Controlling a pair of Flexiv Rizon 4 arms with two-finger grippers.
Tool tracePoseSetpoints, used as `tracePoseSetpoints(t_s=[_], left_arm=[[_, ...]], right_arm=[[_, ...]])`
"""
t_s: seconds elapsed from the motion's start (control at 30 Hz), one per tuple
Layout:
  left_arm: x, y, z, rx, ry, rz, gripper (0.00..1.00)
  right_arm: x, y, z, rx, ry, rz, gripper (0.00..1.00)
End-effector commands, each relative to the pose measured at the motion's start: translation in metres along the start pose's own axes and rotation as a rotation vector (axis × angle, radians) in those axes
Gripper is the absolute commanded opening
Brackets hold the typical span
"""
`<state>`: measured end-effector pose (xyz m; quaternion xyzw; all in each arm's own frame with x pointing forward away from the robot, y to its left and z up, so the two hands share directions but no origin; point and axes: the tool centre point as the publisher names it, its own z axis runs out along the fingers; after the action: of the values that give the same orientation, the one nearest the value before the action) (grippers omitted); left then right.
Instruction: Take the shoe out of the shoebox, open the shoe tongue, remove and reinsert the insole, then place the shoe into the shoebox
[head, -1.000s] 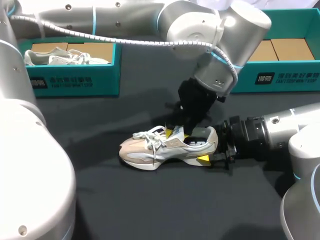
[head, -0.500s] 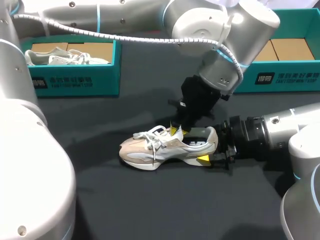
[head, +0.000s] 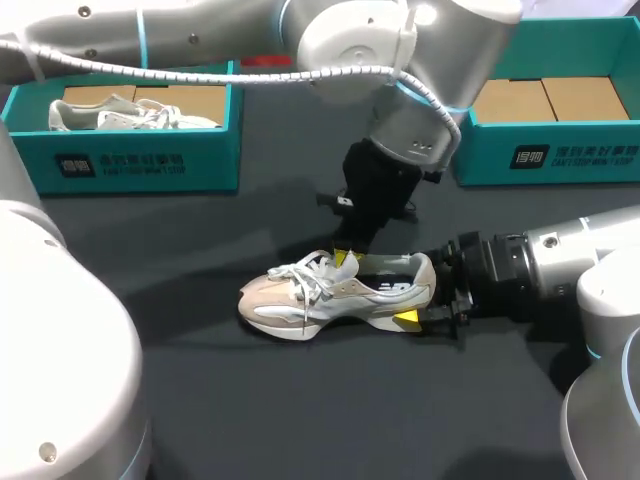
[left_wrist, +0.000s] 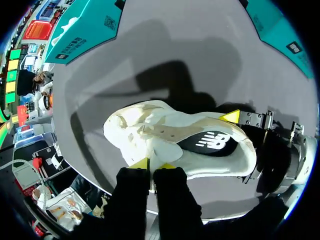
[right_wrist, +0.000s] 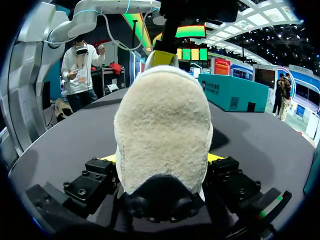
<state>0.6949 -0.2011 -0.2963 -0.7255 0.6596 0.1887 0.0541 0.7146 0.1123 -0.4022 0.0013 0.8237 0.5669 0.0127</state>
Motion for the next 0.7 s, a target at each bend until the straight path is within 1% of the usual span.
tracePoseSetpoints(t_s=[0.03,0.17,0.27,0.37,0.63,0.7], left_arm=[[-0.035,0.005,0.000,0.017,0.202,-0.012,0.00],[-0.049,0.006,0.001,0.020,0.310,-0.028,0.00],[-0.059,0.006,0.003,0.007,0.406,-0.019,0.00],[-0.066,0.008,0.005,-0.001,0.476,-0.002,0.00],[-0.078,0.012,0.016,-0.002,0.559,0.009,0.00],[-0.081,0.012,0.021,0.000,0.565,0.006,0.00]], right_arm=[[-0.001,-0.001,0.003,0.004,-0.002,0.001,0.00],[-0.001,-0.001,0.003,0.004,-0.002,0.001,0.00],[-0.001,-0.001,0.003,0.004,-0.002,0.001,0.00],[-0.001,-0.001,0.003,0.004,-0.002,0.001,0.00],[-0.001,-0.001,0.003,0.004,-0.002,0.001,0.00],[-0.001,-0.001,0.003,0.004,-0.002,0.001,0.00]])
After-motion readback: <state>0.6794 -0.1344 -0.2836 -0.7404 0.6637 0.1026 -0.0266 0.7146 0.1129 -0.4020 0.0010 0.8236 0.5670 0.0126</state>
